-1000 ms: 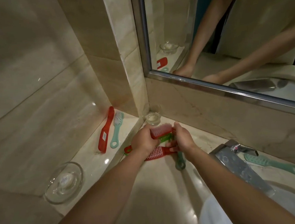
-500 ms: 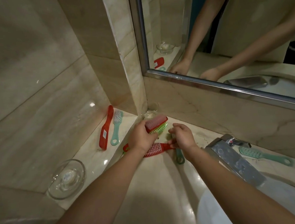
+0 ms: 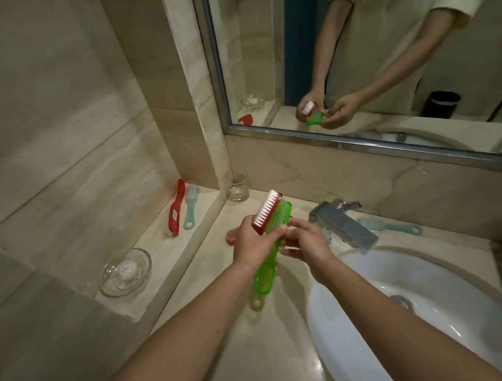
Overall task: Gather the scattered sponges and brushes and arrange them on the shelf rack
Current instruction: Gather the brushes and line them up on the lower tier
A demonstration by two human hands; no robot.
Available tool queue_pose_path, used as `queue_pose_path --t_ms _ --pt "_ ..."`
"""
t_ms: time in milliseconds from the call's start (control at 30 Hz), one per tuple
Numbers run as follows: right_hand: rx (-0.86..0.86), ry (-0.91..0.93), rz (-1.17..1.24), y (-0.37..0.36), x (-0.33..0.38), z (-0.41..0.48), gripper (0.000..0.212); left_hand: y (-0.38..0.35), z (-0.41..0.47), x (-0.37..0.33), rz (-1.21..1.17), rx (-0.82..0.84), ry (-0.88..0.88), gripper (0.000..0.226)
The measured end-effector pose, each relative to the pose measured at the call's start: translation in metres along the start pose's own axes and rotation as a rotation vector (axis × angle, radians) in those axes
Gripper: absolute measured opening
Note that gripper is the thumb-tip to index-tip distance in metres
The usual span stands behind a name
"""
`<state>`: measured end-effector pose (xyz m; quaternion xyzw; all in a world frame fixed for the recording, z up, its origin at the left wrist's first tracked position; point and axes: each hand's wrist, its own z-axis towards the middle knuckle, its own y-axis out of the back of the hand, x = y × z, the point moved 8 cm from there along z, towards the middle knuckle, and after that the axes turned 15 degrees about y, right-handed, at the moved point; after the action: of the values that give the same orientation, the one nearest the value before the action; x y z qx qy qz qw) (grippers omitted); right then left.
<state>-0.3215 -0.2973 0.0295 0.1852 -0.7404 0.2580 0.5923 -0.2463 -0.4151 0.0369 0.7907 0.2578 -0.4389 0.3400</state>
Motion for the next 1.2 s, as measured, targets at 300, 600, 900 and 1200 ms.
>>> queue_pose_path --t_ms 300,600,900,1200 --pt "0.036 0.139 0.059 0.078 0.023 -0.072 0.043 -0.08 -0.076 -0.012 -0.075 0.193 -0.036 0.039" --pt "-0.221 0.117 -0.123 0.218 0.032 -0.134 0.049 -0.185 -0.158 -0.013 -0.077 0.315 0.135 0.039" --pt "-0.39 0.081 -0.089 0.35 0.031 -0.208 0.047 -0.299 -0.252 -0.001 -0.085 0.397 0.185 0.034" --pt "-0.509 0.096 -0.09 0.442 0.043 -0.26 0.038 -0.378 -0.313 0.0 -0.058 0.471 0.11 0.025"
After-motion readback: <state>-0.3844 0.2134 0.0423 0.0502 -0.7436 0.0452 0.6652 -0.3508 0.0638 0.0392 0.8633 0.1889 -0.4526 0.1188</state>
